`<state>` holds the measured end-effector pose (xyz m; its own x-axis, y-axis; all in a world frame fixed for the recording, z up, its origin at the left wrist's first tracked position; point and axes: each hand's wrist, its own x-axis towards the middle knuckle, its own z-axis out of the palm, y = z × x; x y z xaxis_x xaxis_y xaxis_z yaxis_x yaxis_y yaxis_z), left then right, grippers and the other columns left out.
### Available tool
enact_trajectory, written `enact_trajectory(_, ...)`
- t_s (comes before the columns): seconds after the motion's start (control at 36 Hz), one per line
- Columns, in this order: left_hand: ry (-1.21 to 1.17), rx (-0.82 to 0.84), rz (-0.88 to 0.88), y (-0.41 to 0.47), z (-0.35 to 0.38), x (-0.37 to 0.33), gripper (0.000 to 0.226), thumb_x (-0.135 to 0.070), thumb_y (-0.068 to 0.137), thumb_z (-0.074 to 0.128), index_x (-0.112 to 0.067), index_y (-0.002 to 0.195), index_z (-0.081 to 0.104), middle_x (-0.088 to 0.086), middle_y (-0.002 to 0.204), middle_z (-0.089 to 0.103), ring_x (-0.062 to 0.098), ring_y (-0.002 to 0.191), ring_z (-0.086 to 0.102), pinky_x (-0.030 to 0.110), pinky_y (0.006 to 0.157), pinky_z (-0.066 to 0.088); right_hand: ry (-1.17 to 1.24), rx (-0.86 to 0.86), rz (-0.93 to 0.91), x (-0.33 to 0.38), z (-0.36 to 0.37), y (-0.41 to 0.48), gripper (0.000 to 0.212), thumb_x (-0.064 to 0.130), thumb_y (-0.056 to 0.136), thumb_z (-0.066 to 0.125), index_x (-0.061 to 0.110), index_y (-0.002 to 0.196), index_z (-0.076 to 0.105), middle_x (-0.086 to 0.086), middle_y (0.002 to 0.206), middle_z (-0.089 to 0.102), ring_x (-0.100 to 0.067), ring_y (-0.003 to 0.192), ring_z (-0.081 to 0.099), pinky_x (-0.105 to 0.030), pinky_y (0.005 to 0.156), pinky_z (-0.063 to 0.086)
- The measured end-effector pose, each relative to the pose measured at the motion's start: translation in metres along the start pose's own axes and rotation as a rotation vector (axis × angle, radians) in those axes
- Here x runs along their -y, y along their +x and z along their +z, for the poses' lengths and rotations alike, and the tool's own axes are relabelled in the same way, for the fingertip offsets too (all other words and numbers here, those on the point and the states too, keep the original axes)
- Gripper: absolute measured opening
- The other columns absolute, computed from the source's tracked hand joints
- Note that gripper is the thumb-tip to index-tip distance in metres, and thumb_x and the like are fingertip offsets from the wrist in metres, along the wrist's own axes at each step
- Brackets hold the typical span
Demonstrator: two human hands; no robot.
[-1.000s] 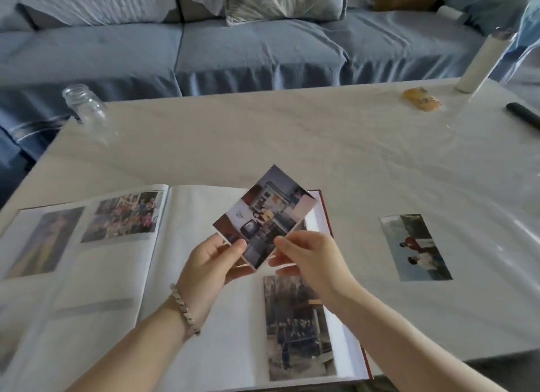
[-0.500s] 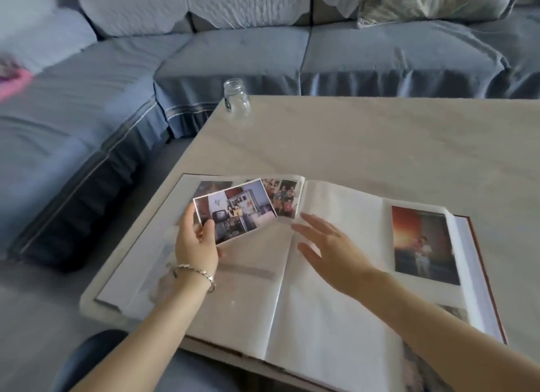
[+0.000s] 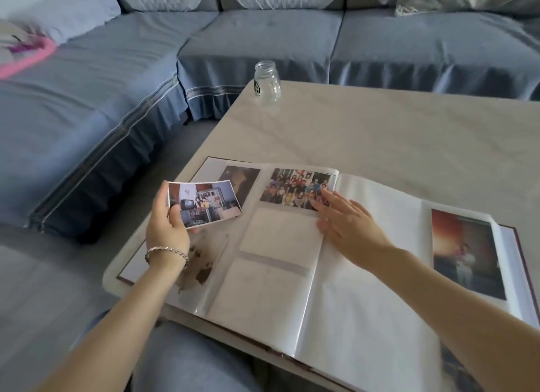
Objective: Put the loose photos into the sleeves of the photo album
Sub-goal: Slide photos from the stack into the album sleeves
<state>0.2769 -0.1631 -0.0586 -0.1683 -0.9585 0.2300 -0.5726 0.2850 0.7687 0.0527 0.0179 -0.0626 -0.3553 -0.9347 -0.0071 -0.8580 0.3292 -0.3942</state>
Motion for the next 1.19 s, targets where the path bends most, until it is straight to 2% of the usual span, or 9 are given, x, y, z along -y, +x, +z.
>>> enact_trajectory(0.22, -0.101, 0.206, 0.021, 0.007, -0.005, 0.019, 0.043, -0.006, 0.098, 0.040, -0.015, 0.141, 0.038, 0.004, 0.134, 0.047, 0.017, 0.114, 0.050, 0.007, 0.062, 0.044, -0.003, 0.003, 0.000, -0.002, 0.003, 0.002, 0.045, 0.035, 0.099, 0.036, 0.032, 0.144, 0.030, 0.006, 0.156, 0.013, -0.008, 0.144, 0.007, -0.020, 0.112, 0.002)
enact_trajectory(0.36, -0.076, 0.484, -0.049, 0.015, -0.015, 0.029, 0.044, -0.007, 0.097, 0.043, -0.020, 0.139, 0.040, 0.001, 0.122, 0.051, 0.017, 0.108, 0.053, 0.018, 0.065, 0.048, -0.002, -0.001, -0.004, -0.003, 0.003, 0.002, 0.044, 0.034, 0.099, 0.036, 0.031, 0.143, 0.032, 0.006, 0.156, 0.014, -0.009, 0.144, 0.008, -0.021, 0.112, 0.003)
enact_trajectory(0.53, -0.077, 0.532, -0.195, 0.027, -0.019, 0.025, 0.040, -0.010, 0.094, 0.051, -0.021, 0.133, 0.048, 0.008, 0.119, 0.059, 0.026, 0.094, 0.063, 0.026, 0.051, 0.055, 0.002, 0.009, -0.007, -0.004, 0.002, 0.003, 0.044, 0.034, 0.099, 0.036, 0.029, 0.143, 0.034, 0.005, 0.156, 0.015, -0.010, 0.144, 0.010, -0.023, 0.113, 0.005)
enact_trajectory(0.67, -0.032, 0.660, -0.176, 0.028, -0.007, 0.009, 0.037, -0.015, 0.096, 0.048, -0.021, 0.132, 0.051, 0.004, 0.129, 0.055, 0.022, 0.106, 0.060, 0.034, 0.076, 0.057, 0.013, 0.011, -0.009, -0.005, 0.002, 0.004, 0.043, 0.034, 0.099, 0.036, 0.030, 0.142, 0.035, 0.006, 0.155, 0.018, -0.011, 0.143, 0.013, -0.024, 0.114, 0.007)
enact_trajectory(0.78, -0.046, 0.823, -0.247, 0.023, 0.005, -0.006, 0.035, -0.013, 0.096, 0.047, -0.025, 0.128, 0.052, 0.007, 0.123, 0.058, 0.020, 0.086, 0.066, 0.027, 0.059, 0.057, 0.028, 0.016, -0.009, -0.006, 0.002, 0.004, 0.043, 0.035, 0.099, 0.037, 0.030, 0.142, 0.035, 0.006, 0.155, 0.018, -0.011, 0.143, 0.013, -0.024, 0.115, 0.007)
enact_trajectory(0.83, -0.008, 0.858, -0.229, 0.022, 0.009, -0.009, 0.030, -0.014, 0.096, 0.048, -0.031, 0.119, 0.054, 0.009, 0.123, 0.060, 0.028, 0.100, 0.063, 0.040, 0.079, 0.056, 0.021, 0.024, -0.016, -0.006, 0.001, 0.005, 0.043, 0.035, 0.099, 0.036, 0.031, 0.142, 0.034, 0.007, 0.155, 0.018, -0.010, 0.143, 0.013, -0.024, 0.115, 0.008)
enact_trajectory(0.89, 0.014, 0.878, -0.215, 0.021, 0.009, -0.011, 0.026, -0.015, 0.095, 0.050, -0.035, 0.112, 0.054, 0.009, 0.124, 0.060, 0.031, 0.110, 0.058, 0.051, 0.094, 0.047, 0.010, 0.035, -0.022, -0.008, -0.001, 0.005, 0.043, 0.035, 0.099, 0.035, 0.031, 0.142, 0.033, 0.007, 0.155, 0.017, -0.010, 0.143, 0.013, -0.022, 0.114, 0.007)
enact_trajectory(1.03, 0.010, 0.761, -0.243, 0.020, 0.009, -0.010, 0.020, -0.015, 0.092, 0.056, -0.030, 0.104, 0.061, 0.004, 0.121, 0.060, 0.026, 0.113, 0.056, 0.049, 0.098, 0.046, -0.016, 0.040, -0.015, -0.008, -0.001, 0.005, 0.043, 0.035, 0.100, 0.033, 0.033, 0.143, 0.032, 0.008, 0.155, 0.016, -0.009, 0.143, 0.014, -0.021, 0.113, 0.006)
enact_trajectory(1.19, -0.261, 0.608, -0.543, 0.007, 0.015, -0.013, 0.018, 0.004, 0.088, 0.055, -0.010, 0.098, 0.063, 0.015, 0.108, 0.061, 0.028, 0.093, 0.063, 0.034, 0.064, 0.060, -0.024, 0.051, -0.014, -0.006, 0.002, 0.010, 0.043, 0.036, 0.100, 0.031, 0.035, 0.143, 0.031, 0.009, 0.155, 0.017, -0.009, 0.143, 0.013, -0.019, 0.111, 0.005)
